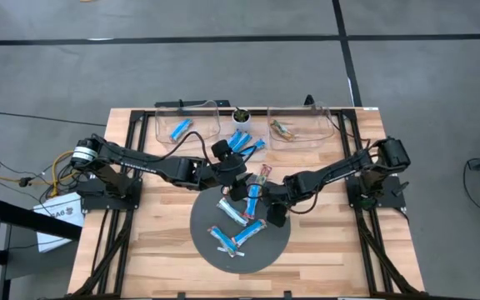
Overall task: Pick and place Granola Bars by type
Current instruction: Put the yellow granola bar into the right transparent bin
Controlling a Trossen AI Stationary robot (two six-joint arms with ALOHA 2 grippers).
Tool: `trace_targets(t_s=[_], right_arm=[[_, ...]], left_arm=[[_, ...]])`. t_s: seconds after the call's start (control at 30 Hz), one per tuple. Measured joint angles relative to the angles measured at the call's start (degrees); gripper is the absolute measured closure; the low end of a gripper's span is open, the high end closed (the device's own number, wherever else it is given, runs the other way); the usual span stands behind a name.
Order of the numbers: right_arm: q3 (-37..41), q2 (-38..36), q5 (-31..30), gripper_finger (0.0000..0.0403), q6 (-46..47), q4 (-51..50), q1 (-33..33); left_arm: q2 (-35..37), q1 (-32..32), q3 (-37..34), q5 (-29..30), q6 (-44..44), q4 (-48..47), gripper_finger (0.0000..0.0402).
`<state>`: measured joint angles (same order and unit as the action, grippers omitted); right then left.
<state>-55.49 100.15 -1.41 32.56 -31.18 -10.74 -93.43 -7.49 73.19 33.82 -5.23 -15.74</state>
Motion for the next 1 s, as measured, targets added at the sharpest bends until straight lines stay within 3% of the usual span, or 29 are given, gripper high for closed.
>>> trace_targets(t_s=[0.27,0.5,0.63,0.8,1.0], right_arm=[[-0.16,2.0,-0.22,0.0271,-0.07,1.19,-0.02],[0.18,0.43,-0.01,0.0319,-0.09,1.05,0.0],[0.18,0.41,0.25,0.0352,-0.08,1.13,0.0],[0.18,0.34,0.24,0.038,-0.11,1.21,0.0],[0.18,0.32,0.22,0.0378,-1.05,1.21,0.0]], left_arm=[[0.0,-1.75,-0.01,-0.01,4.57,0.35,0.0107],[0.0,-4.26,-0.01,-0.01,10.96,2.53,0.0107],[0.0,-4.82,-0.01,0.39,8.85,1.13,0.0107],[1.18,-4.69,-1.68,-6.73,7.83,0.01,0.0107],[7.18,-4.59,-10.75,-12.51,7.22,8.89,0.0107]])
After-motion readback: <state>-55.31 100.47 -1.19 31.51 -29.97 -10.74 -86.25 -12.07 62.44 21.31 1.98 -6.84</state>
